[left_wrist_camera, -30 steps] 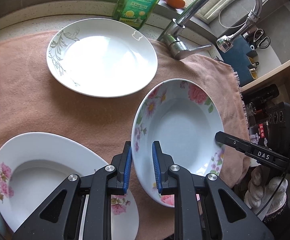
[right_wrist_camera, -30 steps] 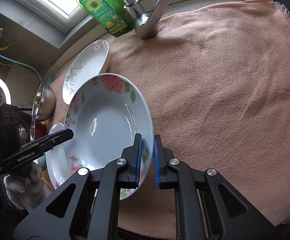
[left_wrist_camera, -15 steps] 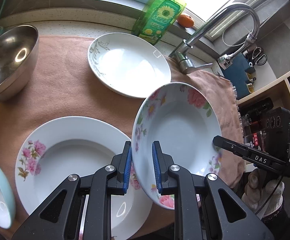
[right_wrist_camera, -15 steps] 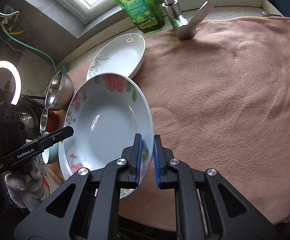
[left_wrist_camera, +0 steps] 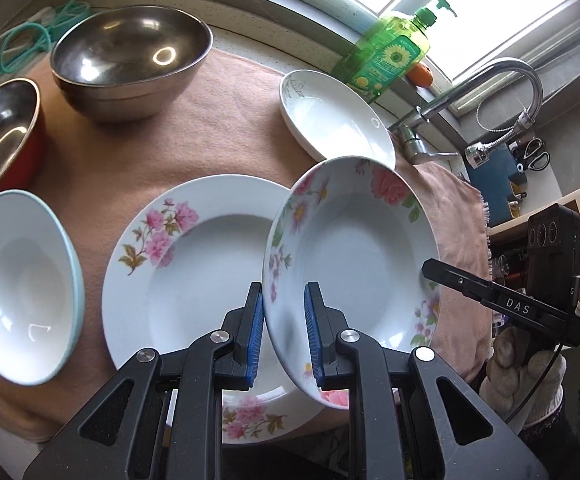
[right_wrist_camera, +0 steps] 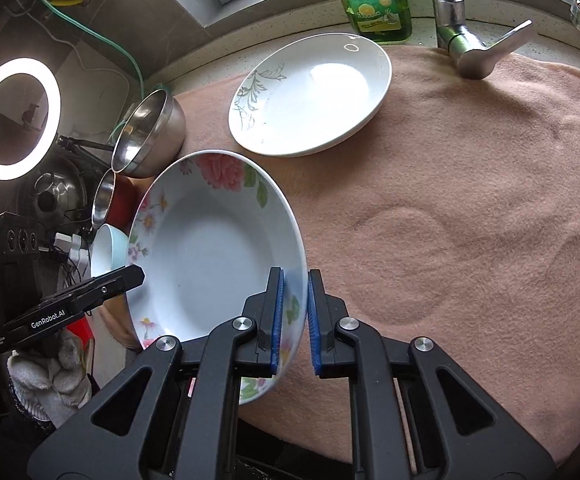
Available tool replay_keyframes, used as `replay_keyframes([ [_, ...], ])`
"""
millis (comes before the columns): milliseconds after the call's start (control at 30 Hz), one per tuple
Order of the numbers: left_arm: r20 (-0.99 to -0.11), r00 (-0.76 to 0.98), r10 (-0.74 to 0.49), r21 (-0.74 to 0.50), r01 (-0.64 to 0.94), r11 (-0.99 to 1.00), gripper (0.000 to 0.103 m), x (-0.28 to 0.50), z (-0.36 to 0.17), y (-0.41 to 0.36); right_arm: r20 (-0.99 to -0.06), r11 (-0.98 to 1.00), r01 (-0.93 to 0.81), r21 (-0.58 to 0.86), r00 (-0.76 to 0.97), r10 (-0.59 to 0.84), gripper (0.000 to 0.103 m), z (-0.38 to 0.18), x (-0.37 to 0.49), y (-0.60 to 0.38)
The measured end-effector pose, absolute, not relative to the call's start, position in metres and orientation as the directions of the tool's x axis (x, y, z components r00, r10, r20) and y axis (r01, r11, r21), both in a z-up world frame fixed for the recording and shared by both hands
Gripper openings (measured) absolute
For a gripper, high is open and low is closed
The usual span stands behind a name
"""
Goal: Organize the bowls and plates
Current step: 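Carry the pink-rose plate onto the pink-floral rimmed plate with the right tool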
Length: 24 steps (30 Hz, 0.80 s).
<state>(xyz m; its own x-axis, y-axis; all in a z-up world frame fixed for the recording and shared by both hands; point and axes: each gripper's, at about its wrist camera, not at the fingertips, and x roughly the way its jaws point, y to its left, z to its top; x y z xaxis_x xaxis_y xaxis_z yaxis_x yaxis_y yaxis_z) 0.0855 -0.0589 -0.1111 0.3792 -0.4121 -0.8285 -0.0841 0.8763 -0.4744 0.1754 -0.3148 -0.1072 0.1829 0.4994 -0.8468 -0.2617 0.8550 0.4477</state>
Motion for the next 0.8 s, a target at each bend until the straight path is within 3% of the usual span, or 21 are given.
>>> replay_keyframes([
  [800, -0.869, 0.357, -0.342, -0.441, -0.247, 0.863, 0.018, 0.043, -0.14, -0.015, -0.888, 0.814, -0.44, 0.379, 0.075, 0.454, 0.012, -0.13, 0.182, -0.232],
])
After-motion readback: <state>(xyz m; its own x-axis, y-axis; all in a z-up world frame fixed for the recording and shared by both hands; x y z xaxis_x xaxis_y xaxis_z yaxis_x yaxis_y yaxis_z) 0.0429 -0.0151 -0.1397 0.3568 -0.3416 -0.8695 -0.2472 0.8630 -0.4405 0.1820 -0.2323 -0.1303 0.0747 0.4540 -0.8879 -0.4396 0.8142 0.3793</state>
